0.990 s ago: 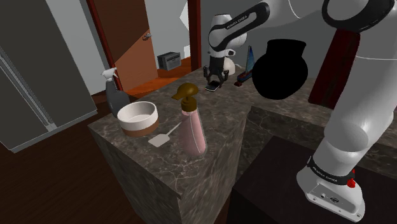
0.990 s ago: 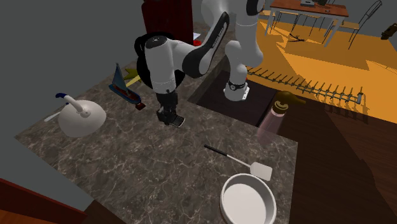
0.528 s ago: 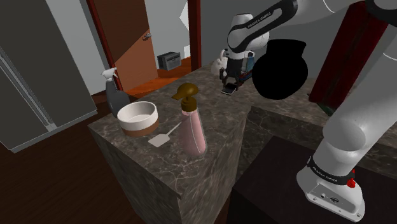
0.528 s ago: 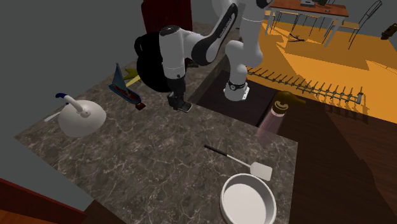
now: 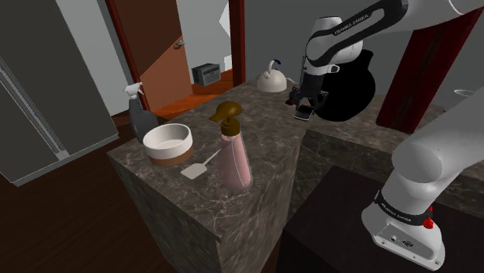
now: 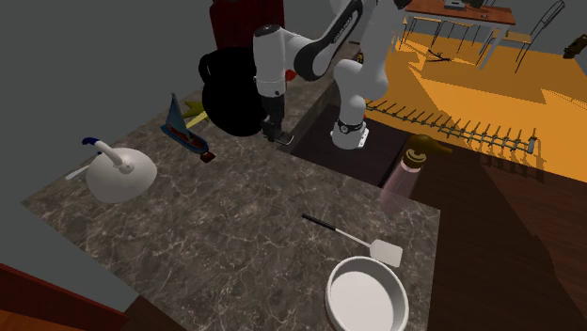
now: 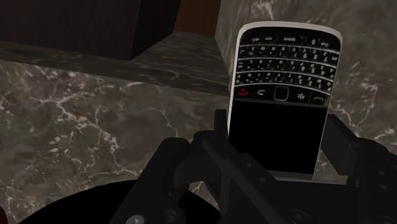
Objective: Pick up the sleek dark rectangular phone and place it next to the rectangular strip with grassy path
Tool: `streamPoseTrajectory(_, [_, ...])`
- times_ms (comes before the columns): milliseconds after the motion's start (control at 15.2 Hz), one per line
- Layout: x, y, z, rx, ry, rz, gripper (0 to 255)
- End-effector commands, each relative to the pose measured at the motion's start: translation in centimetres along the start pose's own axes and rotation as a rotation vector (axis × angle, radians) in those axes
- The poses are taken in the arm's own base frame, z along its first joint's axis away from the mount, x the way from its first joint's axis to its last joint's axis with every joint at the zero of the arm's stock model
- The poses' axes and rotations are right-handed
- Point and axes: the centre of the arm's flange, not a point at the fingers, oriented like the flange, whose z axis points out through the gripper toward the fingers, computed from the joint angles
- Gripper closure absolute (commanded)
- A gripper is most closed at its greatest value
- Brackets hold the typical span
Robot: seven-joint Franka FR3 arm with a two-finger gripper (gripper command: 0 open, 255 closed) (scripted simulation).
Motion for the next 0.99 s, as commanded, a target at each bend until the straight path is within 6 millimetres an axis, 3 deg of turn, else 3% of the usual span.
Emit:
streamPoseTrajectory(0, [0.3,2.6,-0.3,0.001,-0.001,-0.001,255])
streamPoseTrajectory(924, [1.1,21.1,-1.4,0.001,-0.001,-0.001,255])
